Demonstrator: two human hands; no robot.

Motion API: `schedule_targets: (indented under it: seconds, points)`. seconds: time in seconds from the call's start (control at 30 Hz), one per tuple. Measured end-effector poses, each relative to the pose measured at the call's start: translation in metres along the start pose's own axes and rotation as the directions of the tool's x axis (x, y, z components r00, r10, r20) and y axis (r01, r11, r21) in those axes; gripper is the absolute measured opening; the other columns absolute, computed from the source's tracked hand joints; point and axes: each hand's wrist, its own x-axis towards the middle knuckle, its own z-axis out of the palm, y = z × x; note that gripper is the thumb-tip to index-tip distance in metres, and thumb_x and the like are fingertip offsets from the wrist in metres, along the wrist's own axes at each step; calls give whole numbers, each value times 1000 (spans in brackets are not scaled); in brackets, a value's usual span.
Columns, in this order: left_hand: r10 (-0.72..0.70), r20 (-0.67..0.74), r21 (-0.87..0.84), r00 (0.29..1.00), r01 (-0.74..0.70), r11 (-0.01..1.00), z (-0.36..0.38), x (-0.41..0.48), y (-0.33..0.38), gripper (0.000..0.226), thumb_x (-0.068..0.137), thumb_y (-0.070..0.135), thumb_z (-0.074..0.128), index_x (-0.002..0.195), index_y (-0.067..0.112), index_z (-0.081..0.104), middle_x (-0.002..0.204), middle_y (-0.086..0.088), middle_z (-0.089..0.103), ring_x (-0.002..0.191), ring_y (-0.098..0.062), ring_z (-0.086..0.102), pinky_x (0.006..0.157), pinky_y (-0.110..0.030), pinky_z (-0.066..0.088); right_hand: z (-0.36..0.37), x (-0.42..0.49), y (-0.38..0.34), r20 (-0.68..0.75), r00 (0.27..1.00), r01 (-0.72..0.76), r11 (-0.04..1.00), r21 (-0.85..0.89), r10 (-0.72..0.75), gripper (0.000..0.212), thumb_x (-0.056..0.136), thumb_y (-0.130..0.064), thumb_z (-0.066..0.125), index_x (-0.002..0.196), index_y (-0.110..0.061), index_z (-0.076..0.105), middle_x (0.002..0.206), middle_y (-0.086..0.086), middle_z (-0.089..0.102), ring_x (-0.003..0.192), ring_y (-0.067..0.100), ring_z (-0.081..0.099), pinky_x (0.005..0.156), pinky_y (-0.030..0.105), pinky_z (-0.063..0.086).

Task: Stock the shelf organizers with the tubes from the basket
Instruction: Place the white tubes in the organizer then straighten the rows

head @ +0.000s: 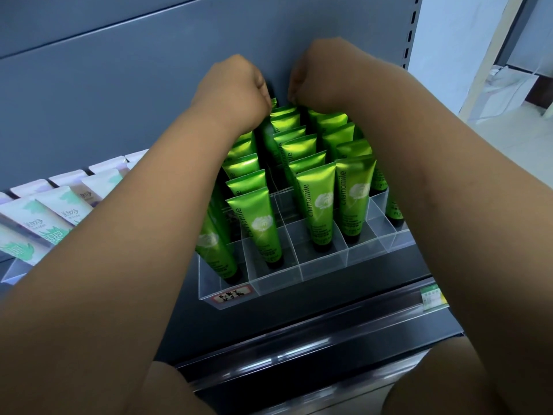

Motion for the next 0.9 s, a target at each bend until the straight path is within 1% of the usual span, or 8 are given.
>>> schedule_targets:
  seconds: [0.13, 0.23, 0.3, 0.37, 0.5, 0.6, 0.73, 0.9]
  points:
    - [-43, -35, -5, 998, 43, 999, -8, 3, -5, 14, 85, 17, 68, 94, 19, 79, 90, -5, 72, 94, -28, 69, 84, -32, 55, -6, -3, 3, -55, 998, 11, 997, 73, -7, 26, 92, -19, 56, 107, -15, 77, 113, 11, 72, 109, 34, 64, 93, 39, 54]
    - [-38, -81, 44, 996, 42, 998, -11, 12, -12, 18, 84, 15, 64, 96, 14, 77, 98, -12, 74, 97, -34, 68, 87, -39, 57, -13, -6, 0, -48, 998, 38, 993, 116, -33, 25, 93, -20, 58, 106, -12, 77, 113, 11, 73, 112, 32, 64, 96, 38, 52]
    - [0, -62, 109, 998, 7, 994, -9, 20, -11, 17, 84, 16, 65, 96, 11, 76, 98, -15, 73, 96, -38, 67, 85, -42, 58, -16, -4, -4, -40, 998, 48, 992, 120, -43, 26, 94, -22, 58, 109, -12, 77, 117, 11, 72, 115, 30, 63, 99, 38, 50]
    - [41, 4, 171, 999, -41, 984, -8, 28, -7, 17, 84, 17, 68, 98, 11, 75, 99, -16, 72, 96, -39, 68, 83, -43, 58, -20, 1, -9, -37, 998, 56, 991, 122, -52, 26, 94, -22, 59, 111, -13, 77, 119, 11, 72, 117, 30, 62, 100, 36, 49]
    - [126, 86, 290, 988, -146, 946, -17, 41, -3, 20, 85, 17, 73, 104, 10, 76, 105, -17, 72, 100, -39, 67, 85, -44, 55, -22, 10, -21, 13, 997, 72, 993, 93, -74, 20, 91, -18, 66, 105, -17, 79, 113, 9, 74, 111, 27, 65, 90, 31, 48]
    - [162, 147, 324, 976, -202, 924, -22, 47, -2, 22, 85, 20, 79, 105, 13, 77, 106, -16, 72, 101, -37, 67, 80, -39, 50, -18, 16, -22, 50, 996, 66, 996, 57, -69, 20, 92, -15, 67, 109, -14, 77, 113, 11, 72, 111, 28, 65, 85, 29, 46]
    - [162, 194, 343, 968, -222, 913, -22, 48, -1, 28, 81, 29, 85, 104, 15, 79, 102, -13, 72, 99, -35, 66, 74, -35, 43, -20, 23, -29, 96, 992, 82, 997, -16, -80, 27, 89, -18, 72, 115, -10, 74, 118, 13, 70, 113, 31, 63, 90, 35, 49]
    - [174, 183, 353, 968, -230, 907, -12, 49, -4, 26, 80, 31, 85, 99, 15, 77, 90, -11, 63, 81, -28, 52, 72, -35, 41, -6, 22, -32, 75, 988, 140, 983, -119, -132, 27, 94, -19, 65, 116, -6, 72, 118, 20, 68, 112, 36, 63, 89, 37, 48]
